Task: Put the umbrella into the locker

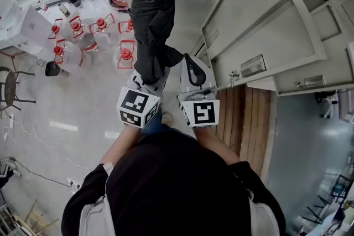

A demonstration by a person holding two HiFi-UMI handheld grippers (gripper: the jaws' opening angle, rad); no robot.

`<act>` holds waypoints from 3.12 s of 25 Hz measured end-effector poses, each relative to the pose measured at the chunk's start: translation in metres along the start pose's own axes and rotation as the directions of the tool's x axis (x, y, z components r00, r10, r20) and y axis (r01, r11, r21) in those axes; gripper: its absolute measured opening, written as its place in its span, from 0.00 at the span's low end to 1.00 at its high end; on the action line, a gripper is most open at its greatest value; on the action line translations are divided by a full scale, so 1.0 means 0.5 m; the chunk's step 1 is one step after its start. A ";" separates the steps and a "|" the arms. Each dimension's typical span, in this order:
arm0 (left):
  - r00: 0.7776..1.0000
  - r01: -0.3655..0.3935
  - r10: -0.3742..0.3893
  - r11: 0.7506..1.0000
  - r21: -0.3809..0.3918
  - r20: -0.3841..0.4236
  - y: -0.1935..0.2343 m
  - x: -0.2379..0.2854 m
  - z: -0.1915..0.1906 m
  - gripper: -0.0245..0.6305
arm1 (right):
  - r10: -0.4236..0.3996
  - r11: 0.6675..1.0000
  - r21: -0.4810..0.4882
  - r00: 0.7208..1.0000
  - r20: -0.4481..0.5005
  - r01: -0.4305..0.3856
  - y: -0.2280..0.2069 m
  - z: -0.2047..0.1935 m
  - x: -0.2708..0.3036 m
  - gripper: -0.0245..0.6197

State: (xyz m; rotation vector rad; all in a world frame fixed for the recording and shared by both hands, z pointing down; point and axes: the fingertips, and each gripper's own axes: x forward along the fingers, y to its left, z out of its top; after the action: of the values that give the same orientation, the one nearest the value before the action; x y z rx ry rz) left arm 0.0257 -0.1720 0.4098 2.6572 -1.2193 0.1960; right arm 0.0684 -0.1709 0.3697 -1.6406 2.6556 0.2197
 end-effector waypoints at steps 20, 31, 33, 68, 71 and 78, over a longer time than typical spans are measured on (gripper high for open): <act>0.972 0.105 -0.123 0.989 -0.101 -0.202 0.125 0.179 -0.149 0.10 | -0.077 0.997 0.023 0.991 -0.113 0.080 -0.087 -0.138 0.168 0.04; 0.933 0.184 -0.219 0.973 -0.142 -0.287 0.159 0.249 -0.159 0.10 | -0.152 0.987 0.023 0.978 -0.145 0.157 -0.143 -0.153 0.245 0.04; 0.926 0.205 -0.238 0.969 -0.138 -0.294 0.155 0.255 -0.162 0.10 | -0.163 0.986 0.025 0.977 -0.139 0.168 -0.151 -0.149 0.255 0.04; 0.838 0.128 -0.370 0.848 -0.515 -0.401 0.190 0.364 -0.137 0.14 | -0.182 0.983 -0.002 0.977 -0.111 0.183 -0.190 -0.118 0.325 0.04; 0.826 0.116 -0.388 0.826 -0.551 -0.409 0.184 0.360 -0.147 0.21 | -0.153 0.988 -0.002 0.983 -0.103 0.154 -0.194 -0.111 0.334 0.04; 0.805 0.151 -0.486 0.722 -0.675 -0.340 0.162 0.354 -0.123 0.37 | -0.098 0.995 0.006 0.991 -0.091 0.099 -0.184 -0.107 0.343 0.04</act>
State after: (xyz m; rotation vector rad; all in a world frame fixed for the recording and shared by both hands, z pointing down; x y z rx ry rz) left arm 0.0768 -0.3381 0.5169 1.9930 -0.4891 0.3282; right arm 0.0766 -0.3709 0.3977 -1.8150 2.6246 0.1322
